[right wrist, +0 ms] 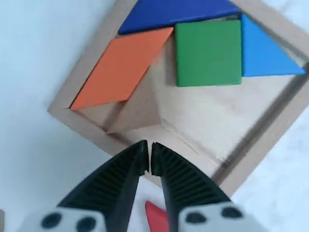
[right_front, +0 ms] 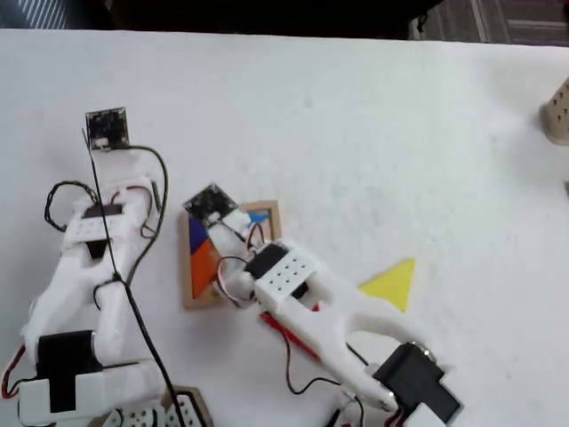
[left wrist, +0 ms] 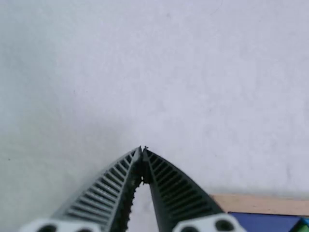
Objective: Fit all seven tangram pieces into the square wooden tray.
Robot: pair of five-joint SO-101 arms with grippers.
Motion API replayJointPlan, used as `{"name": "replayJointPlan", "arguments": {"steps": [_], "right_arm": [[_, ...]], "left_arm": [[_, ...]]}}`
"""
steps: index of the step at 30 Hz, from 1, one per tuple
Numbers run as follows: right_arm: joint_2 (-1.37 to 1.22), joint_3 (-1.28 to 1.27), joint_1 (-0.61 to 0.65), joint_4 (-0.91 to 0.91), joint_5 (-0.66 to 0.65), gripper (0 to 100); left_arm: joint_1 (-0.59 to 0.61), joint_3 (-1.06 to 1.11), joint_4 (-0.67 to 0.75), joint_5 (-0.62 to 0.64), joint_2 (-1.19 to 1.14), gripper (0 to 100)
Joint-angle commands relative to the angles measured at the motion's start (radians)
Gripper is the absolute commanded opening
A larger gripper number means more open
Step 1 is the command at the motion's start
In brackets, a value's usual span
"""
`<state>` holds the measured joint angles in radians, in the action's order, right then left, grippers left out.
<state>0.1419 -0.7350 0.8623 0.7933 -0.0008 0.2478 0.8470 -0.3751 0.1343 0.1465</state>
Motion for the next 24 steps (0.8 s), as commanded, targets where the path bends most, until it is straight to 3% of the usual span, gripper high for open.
{"name": "replayJointPlan", "arguments": {"steps": [1,7,16,24], "right_arm": [[0.03,0.002,0.027,-0.015,0.002,1.8],[0.114,-0.057,0.082,-0.041,-0.005,1.8],[-0.05,0.029,0.079,-0.096,-0.005,1.8],[-0.033,0.041,0.059,-0.124,-0.006,1.8]], "left_arm": [[-0.004,-0.048,-0.005,0.012,0.004,2],[-0.005,-0.049,-0.005,0.012,0.004,2],[-0.005,-0.048,-0.003,0.012,0.004,2],[-0.005,-0.048,-0.003,0.012,0.004,2]]}}
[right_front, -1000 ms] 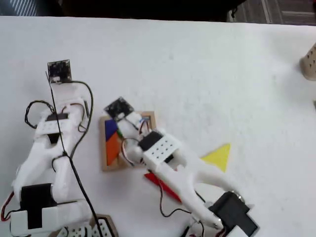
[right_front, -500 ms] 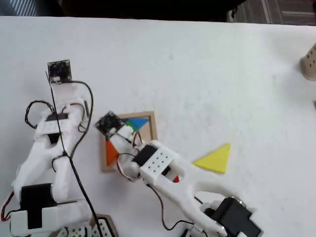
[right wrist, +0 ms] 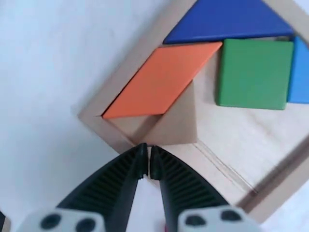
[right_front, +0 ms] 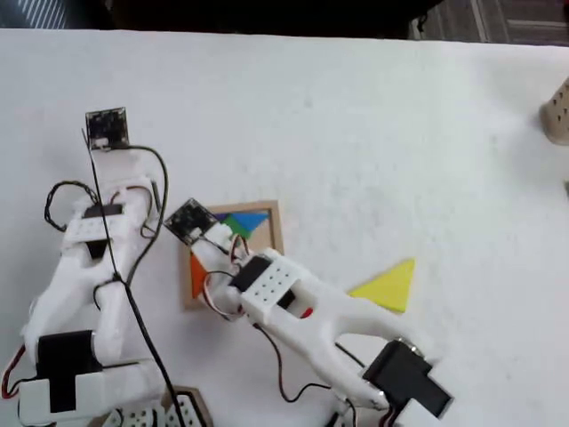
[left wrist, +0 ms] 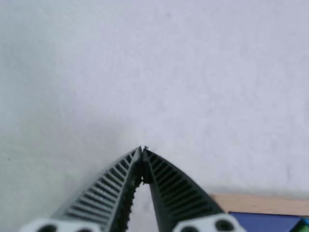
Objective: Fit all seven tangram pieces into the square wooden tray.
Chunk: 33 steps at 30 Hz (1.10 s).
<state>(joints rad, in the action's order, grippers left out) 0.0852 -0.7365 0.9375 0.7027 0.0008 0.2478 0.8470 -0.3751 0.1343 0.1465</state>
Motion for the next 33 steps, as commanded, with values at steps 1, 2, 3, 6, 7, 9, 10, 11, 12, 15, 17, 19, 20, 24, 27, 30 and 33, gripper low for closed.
{"name": "replayJointPlan", "arguments": {"steps": [1,2,3,6,7,9,10,11,12,15,17,19,20,24,27,30,33], "right_arm": [[0.024,0.046,-0.018,-0.045,-0.008,1.8],[0.022,0.049,-0.024,-0.056,-0.008,1.8],[0.022,0.049,-0.03,-0.07,-0.012,1.8],[0.021,0.048,-0.048,-0.101,-0.069,1.8],[0.021,0.048,-0.056,-0.101,-0.072,1.8],[0.021,0.049,-0.065,-0.102,-0.078,1.8],[0.021,0.049,-0.07,-0.105,-0.078,1.8],[0.027,0.049,-0.073,-0.105,-0.078,1.8],[0.031,0.049,-0.074,-0.099,-0.078,1.8],[0.09,0.049,-0.082,-0.015,-0.08,1.8],[0.153,0.04,-0.082,0.053,-0.08,1.8],[0.194,0.0,-0.081,0.073,-0.071,1.8],[0.193,-0.021,-0.077,0.051,-0.071,1.8],[0.131,-0.063,-0.071,-0.053,-0.071,1.8],[0.093,-0.04,-0.07,-0.076,-0.071,1.8],[0.058,-0.015,-0.07,-0.07,-0.071,1.8],[0.016,0.014,-0.07,-0.068,-0.071,1.8]], "left_arm": [[-0.005,-0.048,-0.003,0.012,0.004,2],[-0.005,-0.048,-0.003,0.012,0.004,2],[-0.005,-0.048,-0.003,0.012,0.004,2],[-0.005,-0.046,-0.003,0.012,0.004,2],[-0.005,-0.046,-0.003,0.012,0.004,2],[-0.005,-0.046,-0.003,0.012,0.004,2],[-0.005,-0.046,-0.003,0.012,0.004,2],[-0.005,-0.046,-0.003,0.012,0.004,2],[-0.005,-0.046,-0.003,0.012,0.004,2],[-0.005,-0.046,-0.003,0.012,0.004,2],[-0.004,-0.046,-0.003,0.012,0.004,2],[-0.004,-0.046,-0.003,0.012,0.004,2],[-0.004,-0.046,-0.003,0.012,0.004,2],[-0.004,-0.046,-0.003,0.012,0.004,2],[-0.004,-0.046,-0.005,0.012,0.004,2],[-0.004,-0.046,-0.005,0.012,0.004,2],[-0.004,-0.046,-0.005,0.012,0.004,2]]}}
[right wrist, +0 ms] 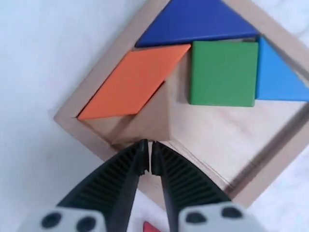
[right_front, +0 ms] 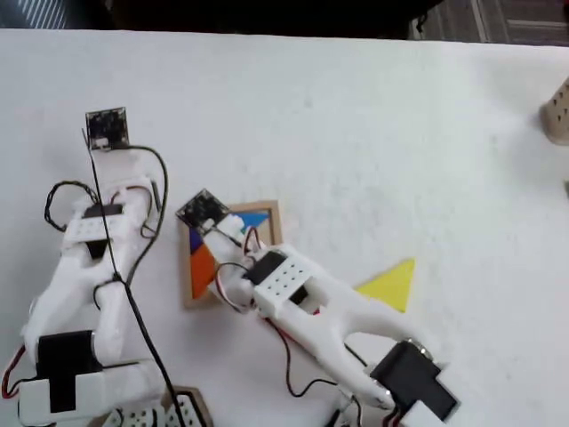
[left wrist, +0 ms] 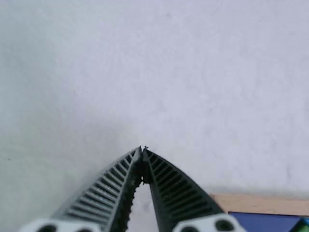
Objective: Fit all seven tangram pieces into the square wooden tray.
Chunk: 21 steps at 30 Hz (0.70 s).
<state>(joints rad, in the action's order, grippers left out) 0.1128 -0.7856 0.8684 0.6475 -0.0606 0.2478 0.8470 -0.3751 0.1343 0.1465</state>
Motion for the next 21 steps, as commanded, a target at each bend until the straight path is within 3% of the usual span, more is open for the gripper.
{"name": "replayJointPlan", "arguments": {"steps": [1,13,21], "right_arm": [[-0.027,0.08,-0.001,-0.008,-0.009,1.8],[-0.113,0.212,-0.008,0.019,-0.015,1.8],[-0.071,0.212,-0.088,0.045,-0.014,1.8]], "left_arm": [[-0.004,-0.046,-0.005,0.012,0.004,2],[-0.004,-0.038,-0.005,0.012,0.004,2],[-0.004,-0.038,-0.005,0.012,0.004,2]]}}
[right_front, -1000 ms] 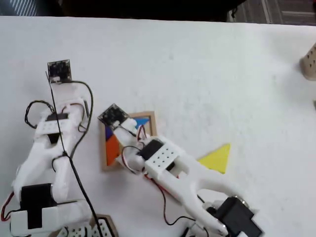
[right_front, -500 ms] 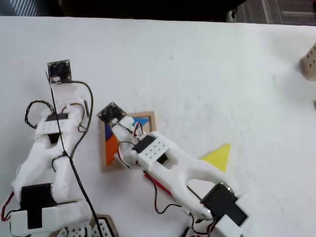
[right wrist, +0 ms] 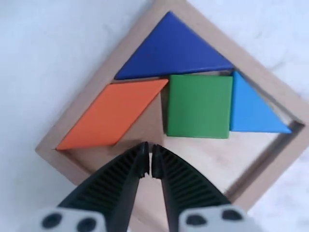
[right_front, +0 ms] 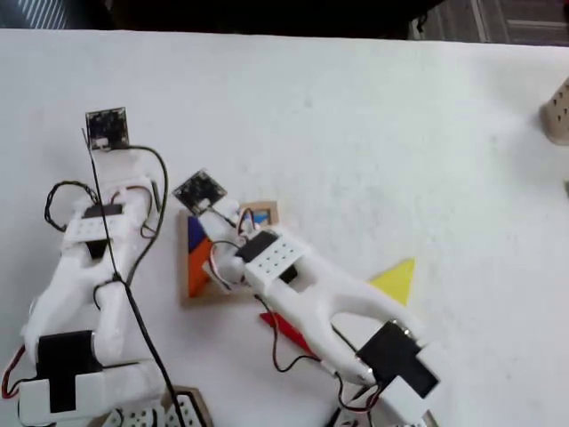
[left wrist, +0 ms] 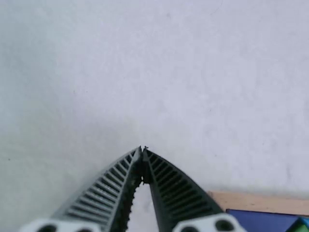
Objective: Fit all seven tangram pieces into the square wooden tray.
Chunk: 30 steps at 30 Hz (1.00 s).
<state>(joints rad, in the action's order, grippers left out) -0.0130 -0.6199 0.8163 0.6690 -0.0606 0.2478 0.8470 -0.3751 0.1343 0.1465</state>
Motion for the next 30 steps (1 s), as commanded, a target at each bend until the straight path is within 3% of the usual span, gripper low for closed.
{"name": "replayJointPlan", "arguments": {"steps": [1,6,13,23,30], "right_arm": [[0.081,0.043,-0.047,0.05,-0.009,1.8],[0.147,-0.006,-0.051,0.108,0.074,1.8],[0.139,-0.097,0.03,-0.042,0.077,1.8],[-0.048,0.081,0.013,0.027,0.084,1.8],[-0.047,0.086,0.004,-0.033,0.077,1.8]], "left_arm": [[-0.004,-0.038,-0.005,0.012,0.004,2],[-0.004,-0.038,-0.005,0.012,0.004,2],[-0.004,-0.04,-0.005,0.012,0.004,2],[-0.004,-0.04,-0.005,0.012,0.005,2],[-0.004,-0.04,-0.005,0.012,0.005,2]]}}
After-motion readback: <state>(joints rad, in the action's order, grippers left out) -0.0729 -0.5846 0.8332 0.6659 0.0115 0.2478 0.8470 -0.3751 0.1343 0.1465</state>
